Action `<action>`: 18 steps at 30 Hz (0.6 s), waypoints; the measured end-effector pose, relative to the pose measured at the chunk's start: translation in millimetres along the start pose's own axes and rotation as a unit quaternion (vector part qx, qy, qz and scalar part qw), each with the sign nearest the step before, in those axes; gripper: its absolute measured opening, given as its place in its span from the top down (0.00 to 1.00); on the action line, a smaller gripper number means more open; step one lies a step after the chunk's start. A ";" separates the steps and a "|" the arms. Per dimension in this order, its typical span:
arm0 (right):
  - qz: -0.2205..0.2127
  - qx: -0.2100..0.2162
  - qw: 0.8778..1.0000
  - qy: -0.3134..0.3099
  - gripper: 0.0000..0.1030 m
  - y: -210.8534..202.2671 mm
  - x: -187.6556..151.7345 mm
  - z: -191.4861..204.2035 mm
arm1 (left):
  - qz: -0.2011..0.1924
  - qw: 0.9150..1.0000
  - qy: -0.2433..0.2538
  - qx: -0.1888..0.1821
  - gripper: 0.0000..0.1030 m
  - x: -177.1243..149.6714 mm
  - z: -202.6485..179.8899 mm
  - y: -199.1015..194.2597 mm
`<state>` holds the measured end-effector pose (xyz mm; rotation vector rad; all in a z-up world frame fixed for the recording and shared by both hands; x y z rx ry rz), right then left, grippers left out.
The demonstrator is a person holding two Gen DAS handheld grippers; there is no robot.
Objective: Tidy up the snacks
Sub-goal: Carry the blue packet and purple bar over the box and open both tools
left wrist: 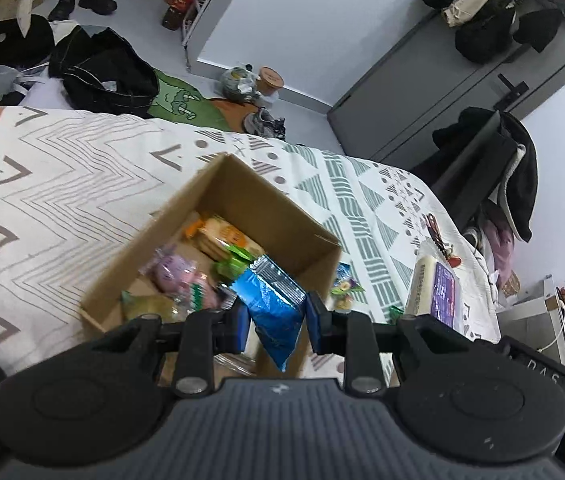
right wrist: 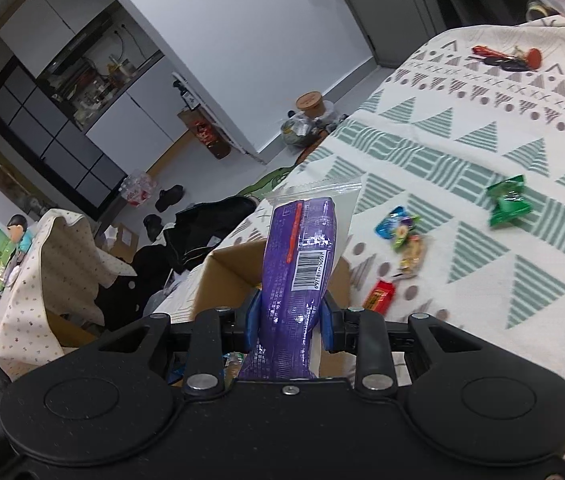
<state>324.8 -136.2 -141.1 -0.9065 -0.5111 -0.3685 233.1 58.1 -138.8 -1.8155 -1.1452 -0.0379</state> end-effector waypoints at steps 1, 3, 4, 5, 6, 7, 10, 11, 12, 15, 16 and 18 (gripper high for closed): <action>0.002 0.002 1.000 -0.001 0.72 3.1 -0.8 2.8 | 0.000 1.000 -0.002 0.000 0.73 2.3 3.4 -0.6; 0.006 0.002 1.000 -0.004 0.72 10.4 -1.7 9.2 | -0.001 1.000 -0.006 0.002 0.73 7.0 11.5 -1.7; 0.008 0.003 1.000 -0.005 0.72 13.9 -2.5 12.5 | -0.001 1.000 -0.008 0.002 0.73 9.1 15.1 -1.9; 0.010 0.004 1.000 -0.006 0.72 17.2 -2.9 15.2 | -0.001 1.000 -0.010 0.004 0.73 10.5 18.7 -2.0; 0.013 0.005 1.000 -0.007 0.72 20.0 -3.4 17.3 | 0.000 1.000 -0.013 0.006 0.73 12.2 22.6 -1.4; 0.015 0.006 1.000 -0.008 0.72 23.4 -4.2 20.2 | 0.001 1.000 -0.016 0.007 0.73 13.4 25.5 -0.2; 0.022 0.008 1.000 -0.009 0.71 31.3 -6.9 26.4 | 0.003 1.000 -0.021 0.013 0.73 17.2 33.6 1.5; 0.024 0.009 1.000 -0.009 0.71 33.7 -7.5 28.2 | 0.003 1.000 -0.021 0.014 0.73 18.1 35.2 1.8; 0.026 0.010 1.000 -0.011 0.70 35.7 -7.7 30.2 | 0.003 1.000 -0.021 0.015 0.73 19.4 36.1 2.5; 0.040 0.014 0.999 -0.014 0.58 43.1 -8.2 33.4 | 0.003 1.000 -0.020 0.018 0.73 22.4 36.4 4.7; 0.040 0.014 0.999 -0.011 0.53 42.8 -7.4 32.1 | 0.003 1.000 -0.019 0.019 0.73 23.2 35.7 5.1; 0.028 0.011 0.999 -0.013 0.48 37.1 -3.9 29.3 | 0.002 1.000 -0.016 0.018 0.73 24.3 32.3 6.4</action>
Point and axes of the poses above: each gripper's, at about its wrist camera, not at the fingertips, and y roughly the way its jaws point, z to its left, x to its top, the point moved 7 cm from there along y, roughly the way its jaws point
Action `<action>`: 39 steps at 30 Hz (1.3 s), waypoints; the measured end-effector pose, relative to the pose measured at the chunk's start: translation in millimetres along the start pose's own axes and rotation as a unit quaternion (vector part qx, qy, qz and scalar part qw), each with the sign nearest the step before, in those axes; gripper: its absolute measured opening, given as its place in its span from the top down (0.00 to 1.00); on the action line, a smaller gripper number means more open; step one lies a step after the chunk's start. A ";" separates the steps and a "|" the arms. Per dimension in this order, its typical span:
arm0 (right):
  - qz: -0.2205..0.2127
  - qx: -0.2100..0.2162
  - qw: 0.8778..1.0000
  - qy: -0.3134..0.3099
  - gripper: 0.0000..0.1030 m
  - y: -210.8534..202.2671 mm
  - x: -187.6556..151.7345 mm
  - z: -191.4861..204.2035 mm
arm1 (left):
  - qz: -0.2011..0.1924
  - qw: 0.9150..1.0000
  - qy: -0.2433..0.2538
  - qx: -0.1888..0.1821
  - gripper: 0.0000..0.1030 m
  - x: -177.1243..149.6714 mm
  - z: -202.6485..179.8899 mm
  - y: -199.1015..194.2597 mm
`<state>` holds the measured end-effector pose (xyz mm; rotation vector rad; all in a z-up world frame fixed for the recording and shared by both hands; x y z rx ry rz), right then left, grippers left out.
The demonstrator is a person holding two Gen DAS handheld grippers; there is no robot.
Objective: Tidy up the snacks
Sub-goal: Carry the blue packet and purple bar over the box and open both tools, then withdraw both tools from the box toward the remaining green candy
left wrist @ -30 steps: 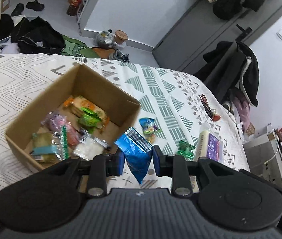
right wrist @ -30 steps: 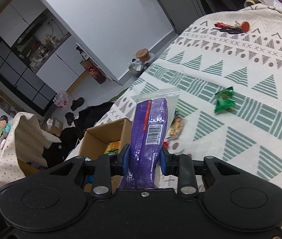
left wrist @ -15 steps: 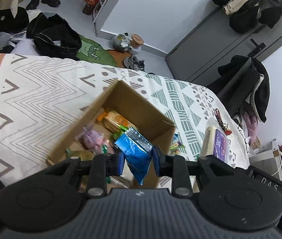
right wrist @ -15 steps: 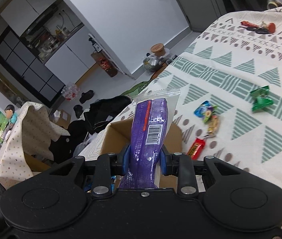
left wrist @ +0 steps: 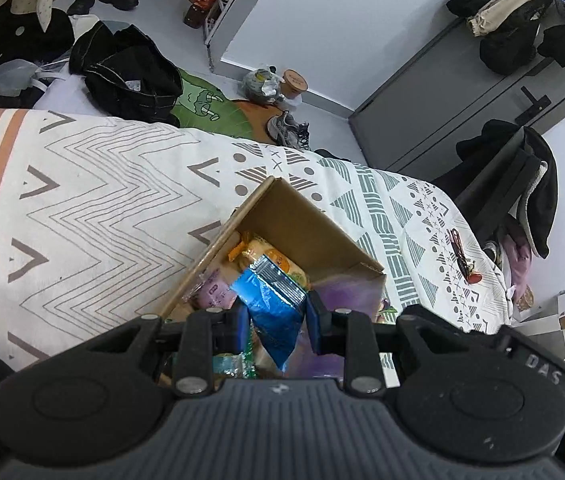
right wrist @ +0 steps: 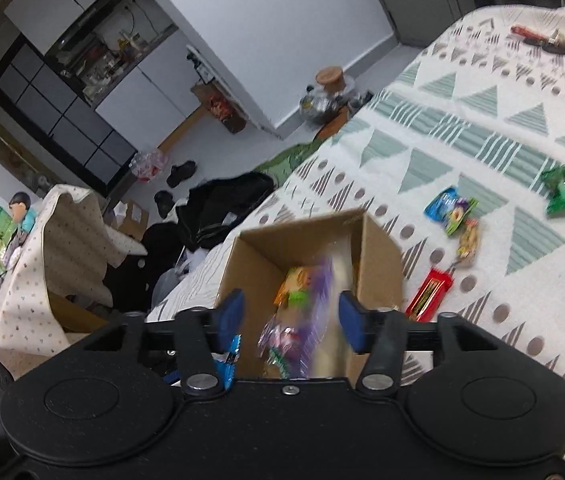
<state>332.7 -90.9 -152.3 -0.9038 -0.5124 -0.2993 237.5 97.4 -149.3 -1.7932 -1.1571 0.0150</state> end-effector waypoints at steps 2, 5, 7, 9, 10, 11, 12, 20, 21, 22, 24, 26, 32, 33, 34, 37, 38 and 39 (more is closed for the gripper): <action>-0.004 -0.004 1.000 -0.003 0.48 -6.3 3.1 -6.5 | 0.000 1.000 0.006 -0.001 0.73 -0.1 -4.8 1.4; -0.007 -0.015 1.000 -0.004 0.48 -16.2 7.7 -22.0 | 0.001 1.000 0.015 -0.004 0.73 -2.1 -13.5 4.7; -0.011 -0.023 1.000 -0.009 0.46 -24.7 11.0 -31.8 | 0.002 1.000 0.019 -0.002 0.72 -5.1 -18.8 6.7; -0.015 -0.029 0.999 -0.011 0.43 -33.4 15.6 -41.5 | 0.004 1.000 0.019 -0.001 0.69 -8.0 -23.1 9.2; -0.018 -0.033 0.999 -0.012 0.43 -38.2 18.6 -47.5 | 0.007 1.000 0.018 0.000 0.68 -8.9 -24.3 10.9; -0.020 -0.037 0.999 -0.012 0.42 -43.0 21.0 -53.3 | 0.011 1.000 0.016 0.003 0.63 -10.3 -25.6 12.9; -0.021 -0.041 0.999 -0.013 0.41 -46.3 23.5 -58.3 | 0.013 1.000 0.015 0.006 0.57 -11.5 -26.4 14.1; -0.025 -0.072 0.997 -0.008 0.39 -67.3 31.1 -107.3 | 0.004 0.999 0.044 0.020 0.38 -21.2 -52.0 15.3; -0.025 -0.075 0.997 -0.005 0.39 -68.7 31.3 -113.0 | 0.003 0.999 0.048 0.022 0.36 -22.9 -55.9 16.2; -0.025 -0.076 0.997 -0.004 0.39 -69.6 31.4 -117.0 | 0.004 0.998 0.052 0.023 0.35 -24.9 -60.5 17.2; -0.027 -0.076 0.997 -0.002 0.39 -71.5 32.1 -124.4 | 0.004 0.998 0.060 0.023 0.32 -28.9 -69.4 20.0; -0.030 -0.075 0.997 0.002 0.39 -73.1 32.1 -132.2 | 0.006 0.997 0.071 0.022 0.31 -33.6 -79.9 23.2; -0.036 -0.081 0.996 0.033 0.38 -69.3 30.2 -160.5 | 0.011 0.994 0.111 0.019 0.31 -49.0 -110.2 35.4; -0.037 -0.080 0.995 0.036 0.37 -69.0 30.4 -163.2 | 0.011 0.993 0.118 0.017 0.31 -52.5 -115.9 38.3; -0.038 -0.080 0.995 0.037 0.37 -69.0 31.5 -166.3 | 0.012 0.992 0.124 0.017 0.31 -55.4 -120.0 40.7; -0.044 -0.081 0.995 0.040 0.35 -68.2 34.5 -173.3 | 0.018 0.990 0.140 0.017 0.31 -65.1 -134.0 51.6; -0.044 -0.078 0.995 0.043 0.35 -67.3 35.3 -175.6 | 0.021 0.989 0.144 0.016 0.31 -68.0 -138.8 55.2; -0.044 -0.074 0.995 0.047 0.35 -66.3 35.9 -177.7 | 0.023 0.988 0.151 0.014 0.31 -71.3 -144.4 59.6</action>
Point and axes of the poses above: each gripper's, at about its wrist camera, not at the fingertips, and y roughly the way its jaws point, z to its left, x to its top, the point moved 7 cm from there along y, roughly the way its jaws point
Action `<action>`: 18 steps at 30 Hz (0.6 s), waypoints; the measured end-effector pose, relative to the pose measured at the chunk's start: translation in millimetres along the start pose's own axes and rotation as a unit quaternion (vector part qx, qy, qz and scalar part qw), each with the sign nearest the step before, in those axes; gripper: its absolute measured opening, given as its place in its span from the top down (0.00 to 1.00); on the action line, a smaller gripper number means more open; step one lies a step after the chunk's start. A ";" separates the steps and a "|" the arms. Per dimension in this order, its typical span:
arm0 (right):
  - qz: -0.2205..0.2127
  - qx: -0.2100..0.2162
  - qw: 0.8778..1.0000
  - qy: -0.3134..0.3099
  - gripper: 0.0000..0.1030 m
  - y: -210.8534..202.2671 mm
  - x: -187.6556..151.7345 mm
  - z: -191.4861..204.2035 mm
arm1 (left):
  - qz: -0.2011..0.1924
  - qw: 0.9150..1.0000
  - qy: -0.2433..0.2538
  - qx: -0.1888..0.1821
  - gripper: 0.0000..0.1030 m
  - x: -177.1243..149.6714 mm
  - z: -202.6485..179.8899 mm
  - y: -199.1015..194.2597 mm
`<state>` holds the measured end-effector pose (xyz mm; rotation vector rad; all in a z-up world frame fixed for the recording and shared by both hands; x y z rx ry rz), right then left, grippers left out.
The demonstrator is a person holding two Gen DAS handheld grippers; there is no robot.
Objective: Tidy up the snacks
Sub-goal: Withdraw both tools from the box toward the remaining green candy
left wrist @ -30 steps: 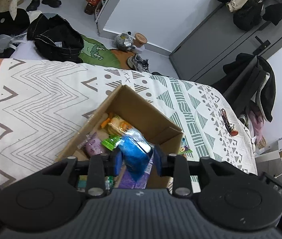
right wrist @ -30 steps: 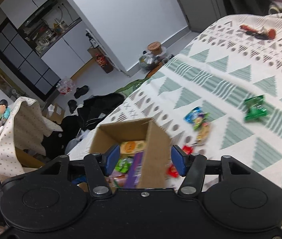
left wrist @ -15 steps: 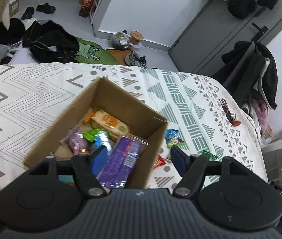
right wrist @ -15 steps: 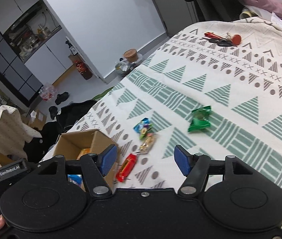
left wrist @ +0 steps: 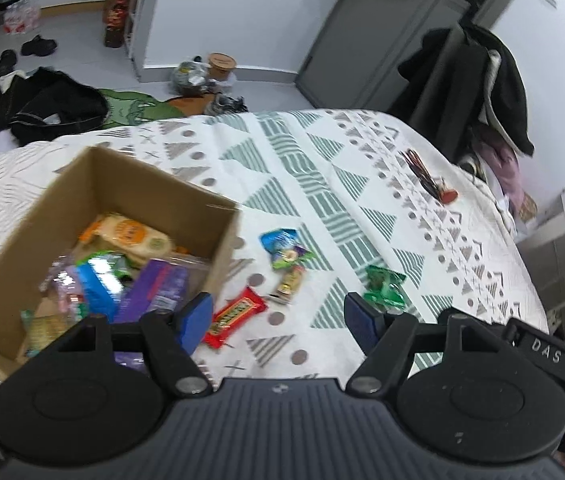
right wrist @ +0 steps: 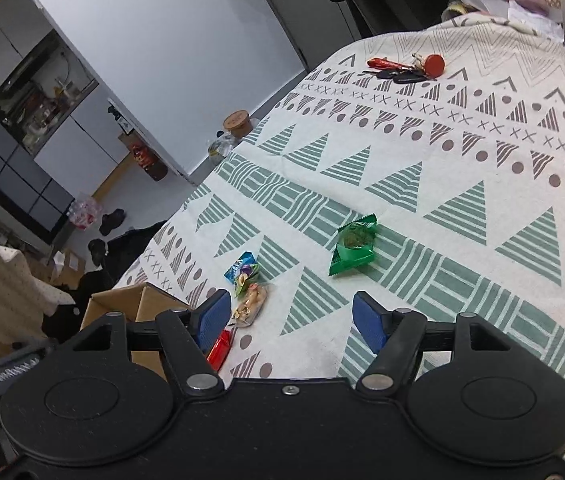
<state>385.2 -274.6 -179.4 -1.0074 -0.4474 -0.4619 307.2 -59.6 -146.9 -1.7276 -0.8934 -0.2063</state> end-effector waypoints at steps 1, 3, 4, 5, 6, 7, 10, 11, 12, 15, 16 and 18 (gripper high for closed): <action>0.000 0.003 1.000 0.003 0.35 1.4 0.6 -2.3 | 0.002 1.000 0.005 -0.003 0.31 -0.5 -4.6 3.0; 0.002 0.004 1.000 0.010 0.35 4.5 1.8 -8.1 | 0.006 1.000 0.014 -0.011 0.32 -1.5 -15.8 10.9; 0.002 0.005 1.000 0.013 0.35 6.1 2.1 -11.0 | 0.008 1.000 0.020 -0.014 0.32 -1.7 -21.1 14.7; 0.003 0.006 1.000 0.019 0.35 8.3 2.4 -14.8 | 0.008 0.999 0.027 -0.014 0.33 -1.6 -26.7 19.5; 0.005 0.008 1.000 0.026 0.35 10.9 3.3 -18.4 | 0.008 0.999 0.032 -0.013 0.34 -1.5 -30.8 23.9; 0.005 0.010 0.999 0.033 0.35 14.0 4.3 -22.6 | 0.009 0.999 0.036 -0.011 0.34 -1.6 -33.7 28.7; 0.007 0.010 0.999 0.044 0.35 24.0 6.8 -32.5 | 0.017 0.999 0.041 -0.005 0.35 -1.7 -40.5 44.9; 0.009 0.010 0.999 0.049 0.35 28.2 7.4 -35.9 | 0.020 0.999 0.042 -0.001 0.36 -1.3 -42.0 51.4; 0.011 0.013 0.998 0.053 0.35 33.3 7.9 -39.1 | 0.022 0.999 0.043 0.001 0.36 -0.6 -42.5 56.6; 0.017 0.016 0.998 0.066 0.35 47.4 9.3 -47.1 | 0.031 0.998 0.049 0.009 0.38 0.1 -45.3 75.2; 0.019 0.017 0.997 0.071 0.35 52.6 9.7 -49.3 | 0.034 0.998 0.051 0.011 0.39 0.1 -45.9 81.1; 0.022 0.020 0.996 0.078 0.36 62.2 10.4 -53.5 | 0.042 0.998 0.053 0.016 0.43 -1.3 -46.3 92.4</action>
Point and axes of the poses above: each gripper's, at about its wrist camera, not at the fingertips, and y roughly the way its jaws point, z to its left, x to its top, the point moved 7 cm from there along y, roughly the way its jaws point
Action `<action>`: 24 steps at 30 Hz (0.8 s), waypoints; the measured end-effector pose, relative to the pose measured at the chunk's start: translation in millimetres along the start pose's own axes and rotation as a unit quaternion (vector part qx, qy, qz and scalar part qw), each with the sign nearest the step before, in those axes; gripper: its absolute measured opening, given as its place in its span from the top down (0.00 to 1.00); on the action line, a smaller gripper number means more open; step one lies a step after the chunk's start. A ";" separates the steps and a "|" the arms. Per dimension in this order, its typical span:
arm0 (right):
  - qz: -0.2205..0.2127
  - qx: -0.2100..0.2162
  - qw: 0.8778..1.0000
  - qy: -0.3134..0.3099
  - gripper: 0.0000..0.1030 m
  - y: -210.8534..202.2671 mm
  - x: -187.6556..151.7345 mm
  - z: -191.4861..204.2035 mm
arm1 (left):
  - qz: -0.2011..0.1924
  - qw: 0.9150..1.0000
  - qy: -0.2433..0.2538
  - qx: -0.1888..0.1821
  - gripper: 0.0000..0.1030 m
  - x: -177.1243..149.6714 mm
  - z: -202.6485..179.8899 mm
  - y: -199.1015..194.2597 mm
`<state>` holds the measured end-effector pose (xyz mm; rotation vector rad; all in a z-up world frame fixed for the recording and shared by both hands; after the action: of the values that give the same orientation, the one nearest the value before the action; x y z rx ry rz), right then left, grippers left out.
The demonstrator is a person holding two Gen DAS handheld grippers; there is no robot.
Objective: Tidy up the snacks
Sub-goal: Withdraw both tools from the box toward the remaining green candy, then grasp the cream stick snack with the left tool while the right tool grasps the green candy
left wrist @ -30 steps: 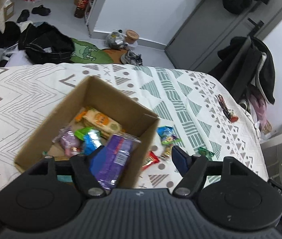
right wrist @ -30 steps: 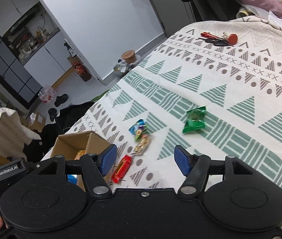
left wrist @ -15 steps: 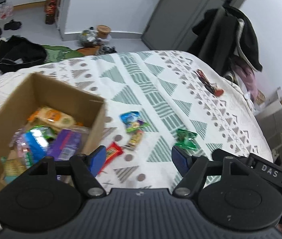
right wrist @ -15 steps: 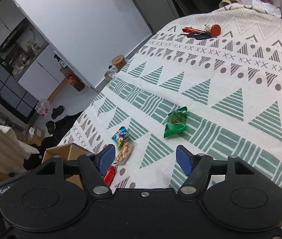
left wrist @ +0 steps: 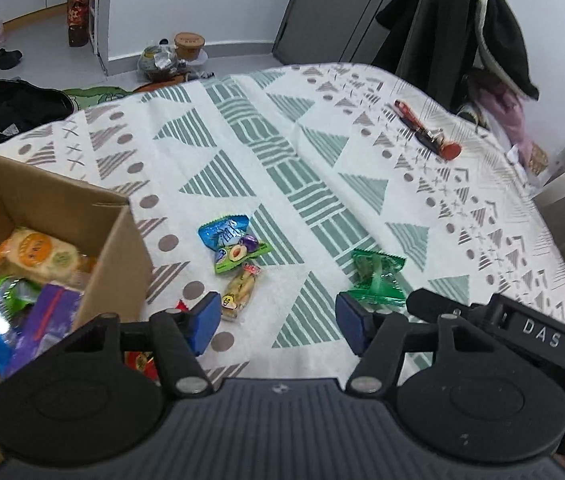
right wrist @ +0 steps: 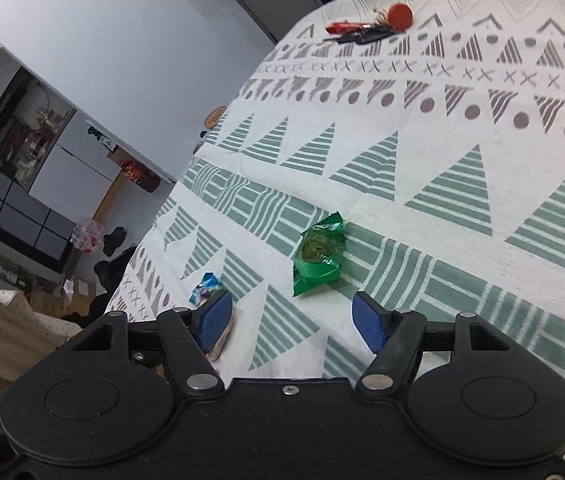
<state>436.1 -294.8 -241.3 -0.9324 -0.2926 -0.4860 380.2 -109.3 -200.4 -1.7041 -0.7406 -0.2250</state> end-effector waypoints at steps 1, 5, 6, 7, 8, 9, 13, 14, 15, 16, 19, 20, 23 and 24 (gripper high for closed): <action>0.001 0.002 1.000 0.002 0.36 3.4 1.0 -1.9 | 0.005 1.000 0.000 0.002 0.45 -0.5 -0.3 5.6; 0.007 0.002 1.000 0.014 0.36 18.7 4.4 -10.5 | 0.016 1.000 0.004 0.016 0.49 -0.9 1.6 25.1; 0.007 0.003 1.000 0.016 0.36 21.7 5.4 -12.3 | 0.019 1.000 0.005 0.019 0.49 -0.2 2.2 30.2; 0.007 0.005 1.000 0.019 0.36 25.3 6.4 -14.2 | 0.021 1.000 0.006 0.021 0.50 0.9 2.5 35.1; 0.008 0.007 1.000 0.022 0.36 28.6 7.0 -16.0 | 0.023 0.999 0.005 0.022 0.51 1.9 2.9 39.6; 0.009 0.008 1.000 0.025 0.36 33.0 7.0 -17.8 | 0.025 0.999 0.004 0.025 0.52 2.8 3.6 44.6; 0.012 0.013 0.999 0.028 0.37 46.4 7.3 -23.5 | 0.032 0.999 0.006 0.030 0.54 5.0 2.4 57.2; 0.010 0.015 0.999 0.026 0.37 48.5 7.6 -23.7 | 0.032 0.999 0.006 0.031 0.54 5.4 2.4 59.7; 0.008 0.018 1.000 0.024 0.37 50.0 8.1 -23.2 | 0.031 0.999 0.006 0.033 0.54 5.7 2.5 61.2; 0.007 0.021 1.000 0.022 0.37 51.3 8.4 -22.4 | 0.031 0.999 0.006 0.035 0.54 5.9 3.0 62.9; 0.007 0.025 0.999 0.022 0.37 55.7 9.6 -21.1 | 0.040 0.998 0.003 0.040 0.55 2.8 5.6 69.0; 0.007 0.025 0.999 0.021 0.37 57.0 10.2 -20.9 | 0.043 0.998 0.002 0.040 0.58 1.4 6.4 70.2; 0.006 0.022 1.000 0.021 0.38 58.8 11.1 -20.7 | 0.041 0.998 0.001 0.040 0.62 -3.1 8.8 72.0; 0.006 0.019 1.000 0.018 0.41 59.1 10.6 -20.5 | 0.042 0.998 -0.001 0.041 0.67 -4.7 9.7 72.3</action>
<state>476.5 -285.0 -289.2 -0.8873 -0.2621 -0.4835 416.4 -108.6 -264.0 -1.6529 -0.6699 -0.1324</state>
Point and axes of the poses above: each gripper's, at about its wrist camera, not at the fingertips, and y roughly the way its jaws point, z to its left, x to its top, the point moved 7 cm from there along y, roughly the way its jaws point
